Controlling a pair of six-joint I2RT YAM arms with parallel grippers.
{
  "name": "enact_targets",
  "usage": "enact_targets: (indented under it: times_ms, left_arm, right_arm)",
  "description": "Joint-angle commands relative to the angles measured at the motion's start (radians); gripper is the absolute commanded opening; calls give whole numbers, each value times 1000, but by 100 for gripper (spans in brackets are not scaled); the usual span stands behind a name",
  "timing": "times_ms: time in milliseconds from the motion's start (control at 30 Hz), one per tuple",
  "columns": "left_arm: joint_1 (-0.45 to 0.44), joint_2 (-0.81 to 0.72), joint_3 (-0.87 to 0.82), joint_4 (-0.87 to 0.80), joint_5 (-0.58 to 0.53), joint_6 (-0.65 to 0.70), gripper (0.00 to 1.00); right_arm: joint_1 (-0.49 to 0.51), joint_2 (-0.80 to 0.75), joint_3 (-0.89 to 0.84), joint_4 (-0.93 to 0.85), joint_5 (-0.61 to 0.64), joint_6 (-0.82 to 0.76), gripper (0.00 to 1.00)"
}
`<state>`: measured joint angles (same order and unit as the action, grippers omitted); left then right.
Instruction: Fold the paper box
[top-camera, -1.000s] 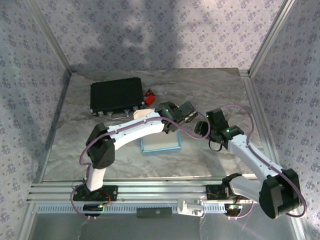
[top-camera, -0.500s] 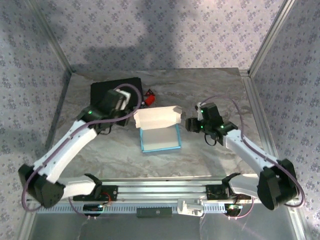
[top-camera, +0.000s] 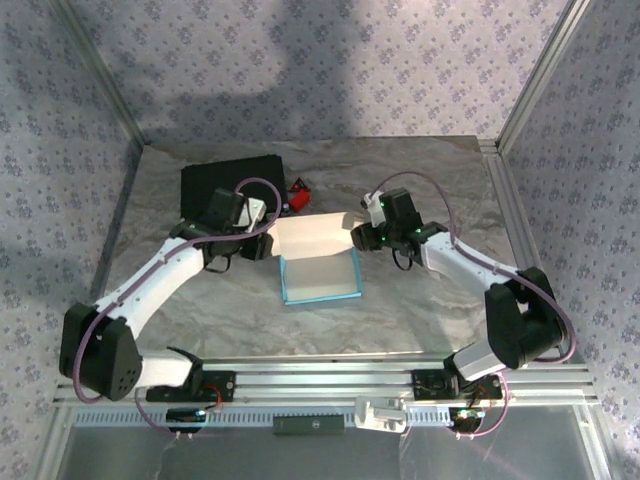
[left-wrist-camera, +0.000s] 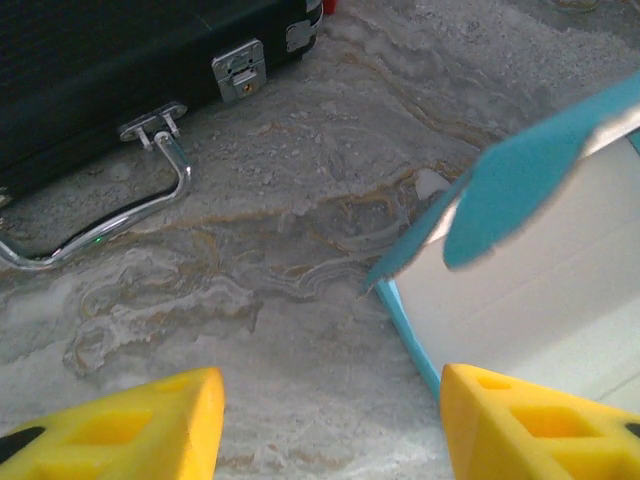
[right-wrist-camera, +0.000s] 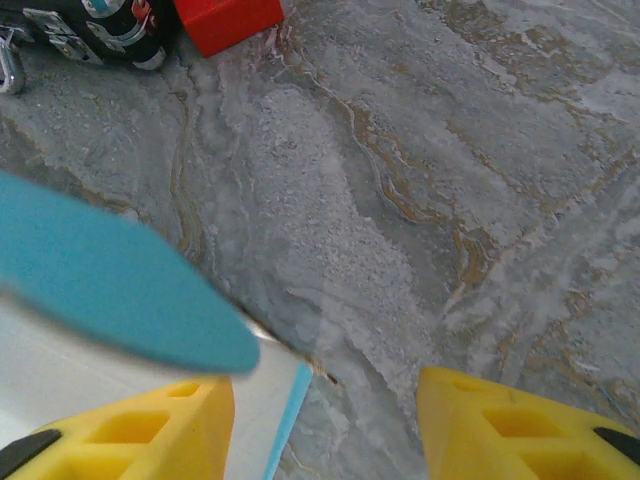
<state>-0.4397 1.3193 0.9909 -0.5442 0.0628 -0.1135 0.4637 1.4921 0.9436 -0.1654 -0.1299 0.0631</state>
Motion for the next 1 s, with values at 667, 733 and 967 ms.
enact_targets:
  times_ms: [667, 733, 967]
  left_arm:
    - [-40, 150, 42, 176, 20, -65, 15]
    - [-52, 153, 43, 178, -3, -76, 11]
    - [-74, 151, 32, 208, -54, -114, 5]
  right_arm:
    - [14, 69, 55, 13, -42, -34, 21]
    - [19, 65, 52, 14, -22, -24, 17]
    - [57, 60, 38, 21, 61, 19, 7]
